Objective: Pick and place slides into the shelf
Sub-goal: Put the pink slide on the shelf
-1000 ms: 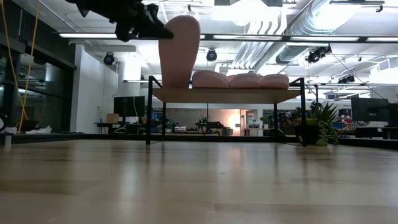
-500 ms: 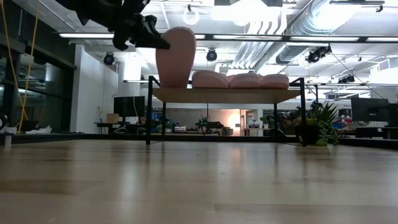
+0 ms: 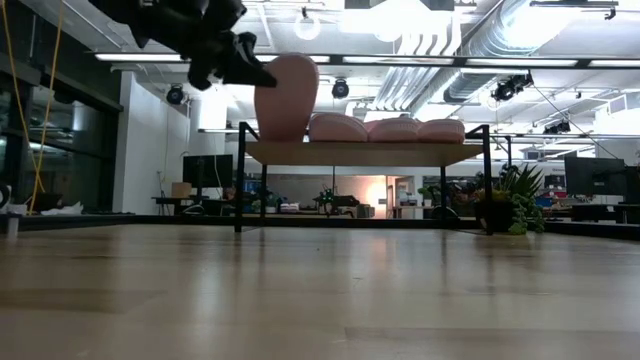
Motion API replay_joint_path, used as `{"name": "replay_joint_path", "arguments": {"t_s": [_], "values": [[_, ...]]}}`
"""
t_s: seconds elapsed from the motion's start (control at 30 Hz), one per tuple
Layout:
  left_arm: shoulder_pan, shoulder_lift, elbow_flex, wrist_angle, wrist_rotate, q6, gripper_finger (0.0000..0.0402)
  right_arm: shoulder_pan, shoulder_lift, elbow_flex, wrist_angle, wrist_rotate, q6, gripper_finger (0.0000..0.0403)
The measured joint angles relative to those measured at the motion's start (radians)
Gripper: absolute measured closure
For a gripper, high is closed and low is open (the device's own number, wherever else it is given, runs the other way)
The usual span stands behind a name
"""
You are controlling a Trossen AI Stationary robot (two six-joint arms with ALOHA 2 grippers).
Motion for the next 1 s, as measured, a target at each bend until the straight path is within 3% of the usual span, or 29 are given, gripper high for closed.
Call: {"name": "replay_joint_path", "arguments": {"t_s": [0.3, 0.8, 1.0], "values": [[0.077, 0.065, 0.002, 0.018, 0.117, -0.005, 0.0373, 0.000, 0.000, 0.000, 0.000, -0.033, 0.001, 0.0269], [0.092, 0.068, 0.001, -0.045, 0.046, 0.026, 0.0372, 0.000, 0.000, 0.000, 0.000, -0.034, 0.008, 0.0269], [0.104, 0.069, -0.001, -0.053, 0.044, 0.000, 0.0352, 0.000, 0.000, 0.000, 0.001, -0.034, 0.008, 0.0269]]}}
